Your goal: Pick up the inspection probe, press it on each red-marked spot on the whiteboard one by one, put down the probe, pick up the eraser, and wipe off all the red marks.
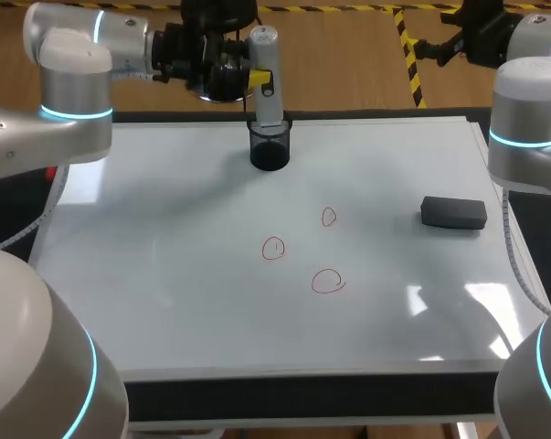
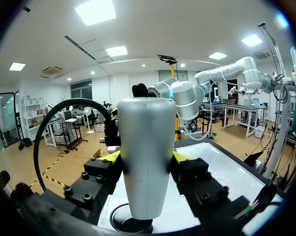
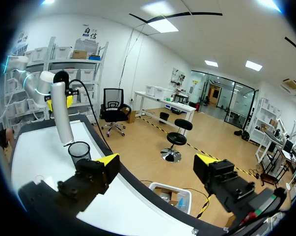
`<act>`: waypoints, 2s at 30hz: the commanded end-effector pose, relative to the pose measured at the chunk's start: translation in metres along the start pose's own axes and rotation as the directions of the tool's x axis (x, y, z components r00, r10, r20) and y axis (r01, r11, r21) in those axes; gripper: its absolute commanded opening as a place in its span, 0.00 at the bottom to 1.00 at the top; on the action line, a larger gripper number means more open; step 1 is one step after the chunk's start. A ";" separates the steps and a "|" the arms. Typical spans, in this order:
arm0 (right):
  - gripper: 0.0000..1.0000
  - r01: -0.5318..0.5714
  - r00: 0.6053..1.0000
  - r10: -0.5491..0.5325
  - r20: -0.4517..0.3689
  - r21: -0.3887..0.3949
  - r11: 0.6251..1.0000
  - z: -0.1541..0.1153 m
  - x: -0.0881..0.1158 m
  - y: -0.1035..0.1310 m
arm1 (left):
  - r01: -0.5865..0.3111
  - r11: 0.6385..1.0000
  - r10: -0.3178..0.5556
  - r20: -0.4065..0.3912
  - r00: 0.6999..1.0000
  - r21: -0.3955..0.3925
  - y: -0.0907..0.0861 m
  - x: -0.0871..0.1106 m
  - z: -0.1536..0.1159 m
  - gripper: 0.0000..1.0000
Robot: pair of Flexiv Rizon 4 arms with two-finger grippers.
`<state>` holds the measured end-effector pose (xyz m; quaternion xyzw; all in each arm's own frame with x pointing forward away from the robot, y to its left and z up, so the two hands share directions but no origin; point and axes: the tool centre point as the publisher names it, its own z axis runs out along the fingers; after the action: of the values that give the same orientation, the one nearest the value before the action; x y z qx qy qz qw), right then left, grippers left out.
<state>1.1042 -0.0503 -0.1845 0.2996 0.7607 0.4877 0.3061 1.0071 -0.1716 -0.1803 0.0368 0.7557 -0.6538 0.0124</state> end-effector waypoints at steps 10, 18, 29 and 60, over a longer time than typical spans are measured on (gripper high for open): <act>1.00 0.000 1.000 0.000 0.000 0.000 1.000 0.000 0.000 0.000 | 0.010 1.000 -0.010 0.027 1.000 -0.025 -0.017 0.027 -0.005 0.00; 1.00 0.000 1.000 0.000 0.000 0.000 1.000 0.000 0.000 0.000 | 0.010 1.000 -0.010 0.027 1.000 -0.025 -0.017 0.027 -0.005 0.00; 1.00 0.000 1.000 0.000 0.000 0.000 1.000 0.000 0.000 0.000 | 0.010 1.000 -0.010 0.027 1.000 -0.025 -0.017 0.027 -0.005 0.00; 1.00 0.000 1.000 0.000 0.000 0.000 1.000 0.000 0.000 0.000 | -0.062 0.998 0.062 -0.008 0.998 -0.002 -0.039 0.111 0.032 0.00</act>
<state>1.1042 -0.0503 -0.1845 0.2996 0.7607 0.4877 0.3062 0.9063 -0.2100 -0.1510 0.0781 0.7552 -0.6506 0.0166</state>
